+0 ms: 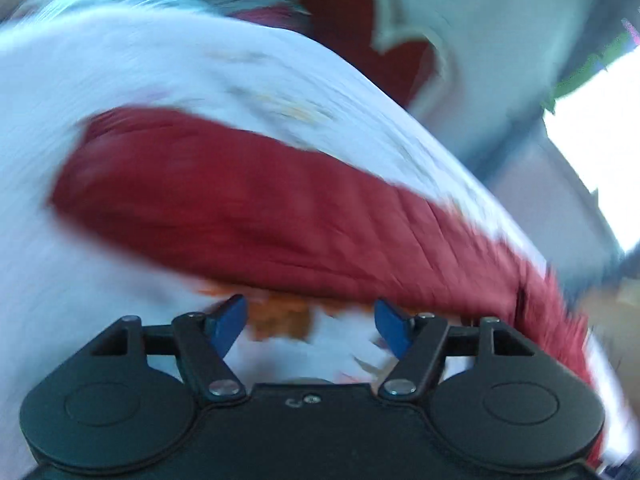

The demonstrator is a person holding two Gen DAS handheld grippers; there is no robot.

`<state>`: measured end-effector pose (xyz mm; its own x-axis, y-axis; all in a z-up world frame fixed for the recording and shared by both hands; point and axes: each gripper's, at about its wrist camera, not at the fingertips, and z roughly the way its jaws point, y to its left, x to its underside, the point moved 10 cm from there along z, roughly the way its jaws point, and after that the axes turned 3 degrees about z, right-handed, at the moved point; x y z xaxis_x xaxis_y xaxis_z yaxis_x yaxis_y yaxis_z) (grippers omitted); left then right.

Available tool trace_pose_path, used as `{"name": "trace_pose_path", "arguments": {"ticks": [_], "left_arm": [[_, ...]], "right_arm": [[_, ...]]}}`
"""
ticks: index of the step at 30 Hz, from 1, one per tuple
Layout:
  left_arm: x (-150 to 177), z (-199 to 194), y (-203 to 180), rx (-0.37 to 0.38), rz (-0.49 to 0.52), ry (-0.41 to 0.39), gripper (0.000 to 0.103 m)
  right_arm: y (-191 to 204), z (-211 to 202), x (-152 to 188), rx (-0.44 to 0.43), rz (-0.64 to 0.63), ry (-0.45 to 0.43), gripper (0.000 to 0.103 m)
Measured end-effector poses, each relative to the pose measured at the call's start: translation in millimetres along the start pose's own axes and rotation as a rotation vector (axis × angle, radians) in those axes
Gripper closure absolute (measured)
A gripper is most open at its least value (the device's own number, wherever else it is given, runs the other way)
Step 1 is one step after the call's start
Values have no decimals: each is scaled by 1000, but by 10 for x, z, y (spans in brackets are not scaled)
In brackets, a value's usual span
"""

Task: Fold large clothes
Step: 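Open the right tool to release the sleeve onto the jacket, then fold the held cuff across the jacket body with the left tool and release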

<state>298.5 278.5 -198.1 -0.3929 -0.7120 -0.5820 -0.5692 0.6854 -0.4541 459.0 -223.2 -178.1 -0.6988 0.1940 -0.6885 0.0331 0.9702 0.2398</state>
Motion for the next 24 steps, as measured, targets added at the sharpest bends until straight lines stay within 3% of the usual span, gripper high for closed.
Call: {"name": "trace_pose_path", "arguments": {"ticks": [4,9,10,12,13,14,17,21,24], "left_arm": [[-156,-18,317,67,-233,-59,36],[-342,107,443,87,-354,-123,39],[-379,139,454,76,-359,-133,47],[-451,244,487,22,-346,-131,87],[-482,310,495,21,-346,-119,96],[-571,315,486,27,-346,-133,96],[-790,239,140,34,-167,-196,97],[-923,343,-738,167,68,-198,97],[-766,467,-1535,276,246,-155,97]], "right_arm": [[251,29,-20,-26,-35,-5,39],[383,32,-68,-23,-32,-18,39],[381,34,-90,-17,-26,-24,39],[350,44,-149,1,-11,-37,39],[332,46,-177,9,-4,-41,39],[317,57,-209,16,6,-44,39],[246,67,-304,49,32,-59,39],[109,83,-377,101,90,-71,39],[-5,46,-399,121,142,-85,38]]}}
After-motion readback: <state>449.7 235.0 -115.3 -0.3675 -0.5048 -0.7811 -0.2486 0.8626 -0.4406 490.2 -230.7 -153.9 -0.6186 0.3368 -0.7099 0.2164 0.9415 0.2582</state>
